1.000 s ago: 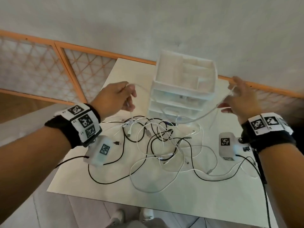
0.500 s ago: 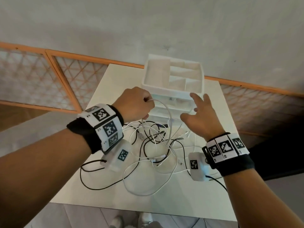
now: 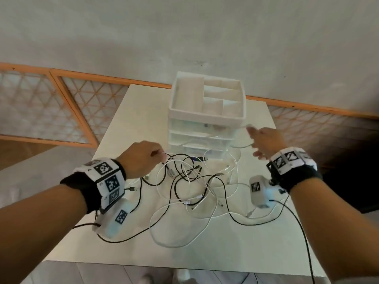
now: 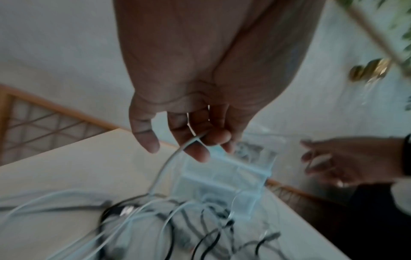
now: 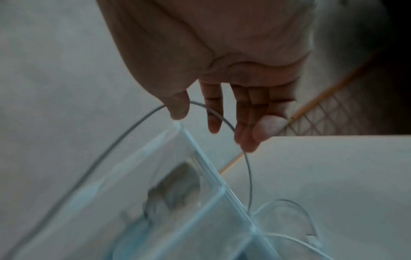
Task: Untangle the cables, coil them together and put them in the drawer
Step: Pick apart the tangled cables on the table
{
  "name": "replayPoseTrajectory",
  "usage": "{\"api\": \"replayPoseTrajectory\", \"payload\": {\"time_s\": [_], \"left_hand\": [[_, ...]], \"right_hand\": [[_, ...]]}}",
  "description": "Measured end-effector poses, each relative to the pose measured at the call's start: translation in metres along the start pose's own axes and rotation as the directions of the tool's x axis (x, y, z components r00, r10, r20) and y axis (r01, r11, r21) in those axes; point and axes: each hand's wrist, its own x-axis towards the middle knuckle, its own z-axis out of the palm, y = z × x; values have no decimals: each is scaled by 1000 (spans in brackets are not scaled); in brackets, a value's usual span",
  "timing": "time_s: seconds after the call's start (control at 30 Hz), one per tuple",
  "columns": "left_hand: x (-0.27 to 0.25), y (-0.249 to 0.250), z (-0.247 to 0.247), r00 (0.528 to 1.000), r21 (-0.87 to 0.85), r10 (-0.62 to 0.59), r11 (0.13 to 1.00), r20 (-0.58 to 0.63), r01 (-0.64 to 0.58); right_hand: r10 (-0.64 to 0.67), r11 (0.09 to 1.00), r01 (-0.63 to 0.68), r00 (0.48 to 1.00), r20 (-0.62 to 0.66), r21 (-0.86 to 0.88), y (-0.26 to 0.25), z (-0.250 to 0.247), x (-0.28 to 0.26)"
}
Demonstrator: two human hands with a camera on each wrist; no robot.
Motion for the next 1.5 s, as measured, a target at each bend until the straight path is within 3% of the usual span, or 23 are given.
{"api": "replayPoseTrajectory", "payload": {"time_s": [0.07, 0.17, 0.3, 0.43, 0.57, 0.63, 0.73, 0.8, 0.83, 0.87, 0.93, 1.0, 1.03, 1.07, 1.13, 1.2, 1.27, 1.3, 1.37, 1.4, 1.5], "left_hand": [[-1, -18, 14, 997, -17, -68, 998, 25, 68], [-3, -32, 29, 988, -59, -149, 987, 28, 151], [-5, -47, 43, 967, -133, -246, 958, 58, 252], [-4, -39, 38, 955, -168, -296, 942, -3, 291], [5, -21, 25, 960, -148, -263, 957, -95, 248], [10, -17, 22, 962, -183, -246, 958, -115, 223], [13, -19, 20, 958, -267, -228, 947, -173, 178], [11, -21, 18, 955, -302, -221, 941, -198, 155], [10, -21, 17, 955, -310, -218, 939, -202, 148], [9, -20, 16, 957, -311, -207, 940, -203, 137], [7, -18, 16, 968, -295, -166, 950, -187, 106], [5, -16, 19, 977, -306, -144, 948, -156, 91], [4, -16, 22, 979, -322, -153, 941, -133, 103], [2, -16, 26, 979, -326, -171, 936, -107, 128], [-4, -15, 36, 979, -280, -198, 944, -56, 175], [-10, -16, 45, 980, -198, -200, 961, -10, 194], [-19, -20, 53, 978, -122, -209, 970, 29, 211], [-24, -23, 56, 974, -115, -218, 968, 56, 223], [-34, -25, 60, 975, -122, -193, 971, 110, 206], [-38, -25, 63, 979, -140, -155, 975, 136, 174], [-49, -17, 70, 981, -268, -14, 961, 194, 67]], "right_hand": [[-22, 998, 26, 998, -57, 61, -7, -12, 12], [-67, 951, 110, 985, -156, 289, -25, -26, 30], [-39, 726, 252, 944, -329, 639, -54, -47, 47], [-131, 561, 440, 884, -450, 701, -89, -73, 43], [-272, 409, 509, 861, -431, 758, -104, -89, 29], [-313, 460, 494, 868, -385, 738, -85, -79, 30], [-283, 758, 321, 946, -157, 567, -18, -45, 38], [-223, 963, 218, 975, 16, 161, 34, -22, 39], [-191, 980, 194, 979, 78, -45, 56, -12, 37], [-163, 970, 179, 981, 106, -166, 70, -2, 30], [-173, 955, 181, 983, 53, -236, 81, 19, 5], [-279, 943, 266, 959, -41, -201, 77, 46, -29], [-352, 920, 341, 936, -24, -194, 74, 62, -47], [-418, 883, 421, 906, 63, -207, 71, 80, -67], [-447, 812, 544, 813, 372, -212, 66, 119, -101], [-360, 758, 614, 674, 645, -220, 63, 153, -126], [-248, 647, 707, 550, 797, -286, 60, 174, -142], [-220, 566, 760, 513, 830, -320, 60, 180, -148], [-247, 450, 820, 496, 833, -355, 56, 187, -152], [-288, 460, 817, 507, 812, -346, 54, 187, -151], [-469, 651, 731, 598, 650, -204, 33, 165, -136]]}}
